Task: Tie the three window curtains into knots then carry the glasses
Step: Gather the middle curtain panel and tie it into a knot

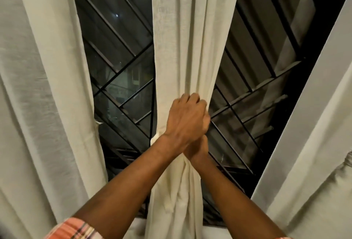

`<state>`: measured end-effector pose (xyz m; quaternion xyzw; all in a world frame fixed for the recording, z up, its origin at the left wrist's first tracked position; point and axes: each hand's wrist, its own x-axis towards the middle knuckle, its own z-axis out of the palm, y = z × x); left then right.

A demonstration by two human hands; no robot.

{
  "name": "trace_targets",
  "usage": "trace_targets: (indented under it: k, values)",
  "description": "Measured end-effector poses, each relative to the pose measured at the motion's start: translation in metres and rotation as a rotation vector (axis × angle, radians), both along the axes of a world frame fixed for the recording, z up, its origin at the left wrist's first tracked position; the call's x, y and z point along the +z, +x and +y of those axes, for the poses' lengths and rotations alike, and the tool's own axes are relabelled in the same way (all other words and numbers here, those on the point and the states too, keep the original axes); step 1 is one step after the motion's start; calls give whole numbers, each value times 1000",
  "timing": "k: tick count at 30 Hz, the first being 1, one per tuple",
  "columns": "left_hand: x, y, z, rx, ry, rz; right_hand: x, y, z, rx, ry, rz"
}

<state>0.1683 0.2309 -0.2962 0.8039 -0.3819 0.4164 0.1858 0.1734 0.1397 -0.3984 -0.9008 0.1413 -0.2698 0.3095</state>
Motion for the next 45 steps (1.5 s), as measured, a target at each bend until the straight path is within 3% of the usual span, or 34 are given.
trace_targets:
  k: [2,5,6,9,16,27,34,41,45]
  values:
    - [22,2,-7,10,-66,-97,-4,11,11,-10,-43,2]
    - [62,15,-14,140,-55,-24,-4,23,26,-3,-62,89]
    - [75,20,-16,167,-51,-8,-5,26,30,-25,-122,16]
    - [110,34,-18,190,-77,-36,0,18,37,-37,-432,43]
    - [164,42,-18,251,-173,-120,8,14,36,-72,-612,139]
    - [175,52,-23,287,-76,-169,8,18,34,-52,-605,134]
    - [173,55,-21,284,181,-135,6,28,33,-77,-596,153]
    - [152,70,-16,76,-183,-269,-2,39,24,-91,-570,60]
    - [153,74,-12,184,-156,-189,-3,40,24,-96,-563,43]
